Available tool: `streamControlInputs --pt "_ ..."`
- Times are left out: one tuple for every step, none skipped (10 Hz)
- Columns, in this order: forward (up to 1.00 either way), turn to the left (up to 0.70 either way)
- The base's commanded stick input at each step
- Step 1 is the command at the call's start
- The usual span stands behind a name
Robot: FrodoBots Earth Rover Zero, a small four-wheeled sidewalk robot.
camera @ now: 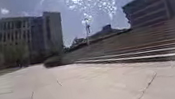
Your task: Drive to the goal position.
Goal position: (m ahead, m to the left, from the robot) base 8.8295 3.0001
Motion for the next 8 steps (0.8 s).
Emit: streamControlInputs --pt "0.70 0.27" --pt "0.70 0.27" --pt "0.70 0.27" --pt "0.70 0.27" --pt "0.70 0.27" --pt "0.70 0.27" --pt "0.70 0.27" --pt "0.70 0.27"
